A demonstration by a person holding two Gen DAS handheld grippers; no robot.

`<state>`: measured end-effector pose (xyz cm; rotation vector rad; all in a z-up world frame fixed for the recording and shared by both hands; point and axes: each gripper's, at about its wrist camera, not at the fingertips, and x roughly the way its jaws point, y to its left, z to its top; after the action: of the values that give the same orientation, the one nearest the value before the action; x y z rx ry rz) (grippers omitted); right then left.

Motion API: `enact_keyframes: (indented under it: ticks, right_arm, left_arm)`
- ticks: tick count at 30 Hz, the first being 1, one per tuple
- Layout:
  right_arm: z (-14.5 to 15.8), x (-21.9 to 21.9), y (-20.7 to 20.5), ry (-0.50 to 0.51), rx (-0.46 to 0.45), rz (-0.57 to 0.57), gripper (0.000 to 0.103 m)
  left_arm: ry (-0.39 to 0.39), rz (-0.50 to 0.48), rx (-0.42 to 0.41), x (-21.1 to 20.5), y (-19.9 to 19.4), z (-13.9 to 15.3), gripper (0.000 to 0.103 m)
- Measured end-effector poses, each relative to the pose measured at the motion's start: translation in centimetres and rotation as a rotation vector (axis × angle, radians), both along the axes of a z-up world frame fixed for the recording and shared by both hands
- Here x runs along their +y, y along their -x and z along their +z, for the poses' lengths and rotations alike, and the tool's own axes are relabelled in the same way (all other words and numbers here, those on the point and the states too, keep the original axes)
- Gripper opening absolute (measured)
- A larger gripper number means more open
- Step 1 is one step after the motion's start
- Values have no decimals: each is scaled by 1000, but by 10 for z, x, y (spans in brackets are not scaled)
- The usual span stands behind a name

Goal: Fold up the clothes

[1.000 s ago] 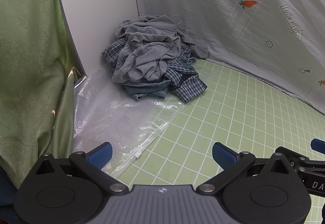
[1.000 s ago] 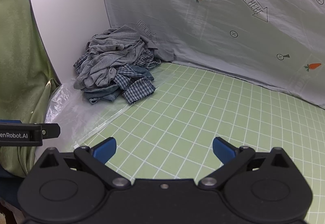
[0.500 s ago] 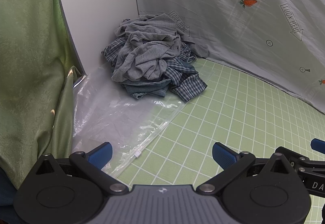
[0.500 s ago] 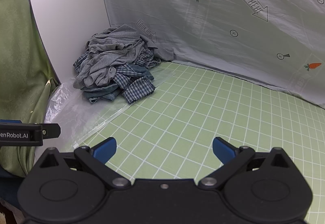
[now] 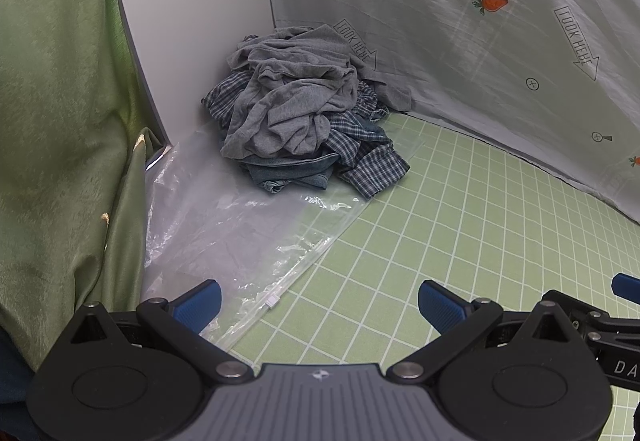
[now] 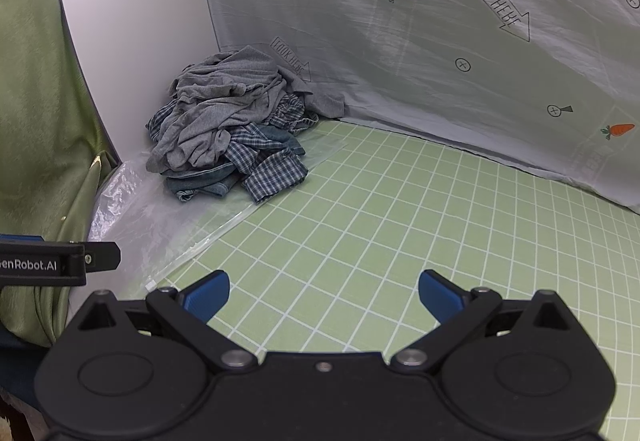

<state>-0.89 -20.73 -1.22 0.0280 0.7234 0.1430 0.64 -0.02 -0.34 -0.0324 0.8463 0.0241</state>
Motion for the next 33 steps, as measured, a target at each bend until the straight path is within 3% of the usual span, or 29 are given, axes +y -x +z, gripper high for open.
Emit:
enact_keyframes:
  ticks: [18,26,33]
  right_arm:
    - [-6,2,-22,-1,41,15,102]
    - [-5,4,-61,14,47,31,102]
    - [-3,9,-123,-5,35,30,100]
  left_arm:
    - [28,34,53,2,-22,-5,103]
    - [35,51,69,5,-66,-8,103]
    - [15,87,70,25,-131,-9,103]
